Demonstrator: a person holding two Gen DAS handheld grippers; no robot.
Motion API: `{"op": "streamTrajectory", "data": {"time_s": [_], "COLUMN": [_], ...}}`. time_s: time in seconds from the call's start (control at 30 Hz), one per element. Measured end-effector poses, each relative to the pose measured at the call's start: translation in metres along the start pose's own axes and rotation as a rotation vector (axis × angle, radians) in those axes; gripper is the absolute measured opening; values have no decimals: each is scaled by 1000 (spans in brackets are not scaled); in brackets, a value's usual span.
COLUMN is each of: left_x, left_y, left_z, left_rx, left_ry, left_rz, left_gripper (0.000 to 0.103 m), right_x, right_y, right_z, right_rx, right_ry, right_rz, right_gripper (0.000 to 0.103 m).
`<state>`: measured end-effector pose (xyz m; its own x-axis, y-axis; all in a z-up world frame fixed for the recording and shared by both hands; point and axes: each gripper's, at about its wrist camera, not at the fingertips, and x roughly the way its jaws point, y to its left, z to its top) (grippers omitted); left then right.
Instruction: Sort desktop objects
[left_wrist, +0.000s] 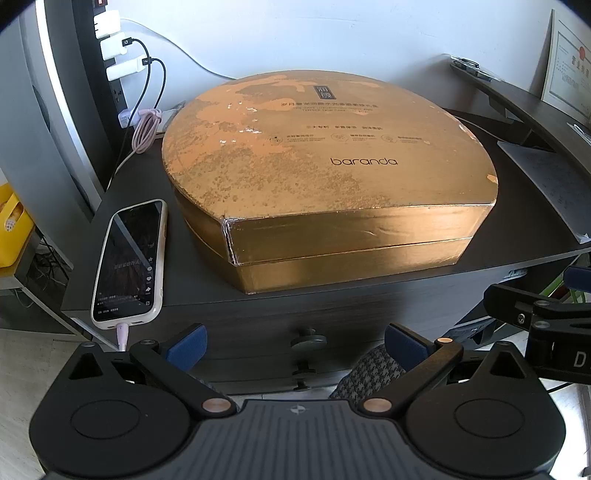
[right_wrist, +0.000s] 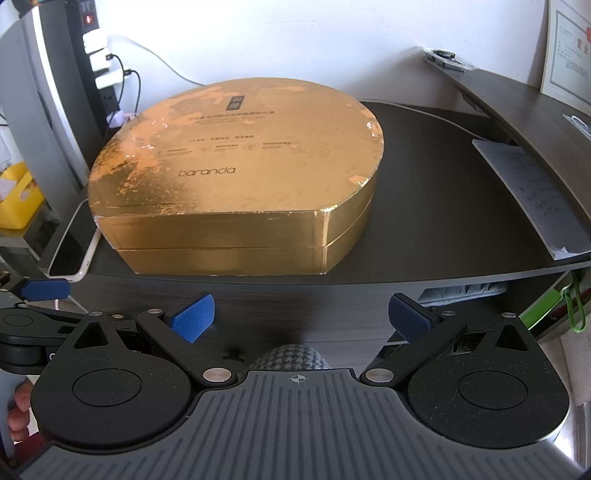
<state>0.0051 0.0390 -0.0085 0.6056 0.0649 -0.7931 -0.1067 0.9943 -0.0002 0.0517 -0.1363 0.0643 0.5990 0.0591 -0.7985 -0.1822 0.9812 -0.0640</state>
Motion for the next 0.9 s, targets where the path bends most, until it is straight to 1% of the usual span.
{"op": "streamTrajectory", "data": {"time_s": [0.9], "left_x": [-1], "left_y": [-1], "left_z": [-1], "left_rx": [0], "left_ry": [4], "left_rz": [2], "left_gripper": [102], "right_x": [0], "right_y": [-1], "right_z": [-2], "right_rx": [6], "right_ry": [0], "right_rz": [3], "right_gripper": [103]}}
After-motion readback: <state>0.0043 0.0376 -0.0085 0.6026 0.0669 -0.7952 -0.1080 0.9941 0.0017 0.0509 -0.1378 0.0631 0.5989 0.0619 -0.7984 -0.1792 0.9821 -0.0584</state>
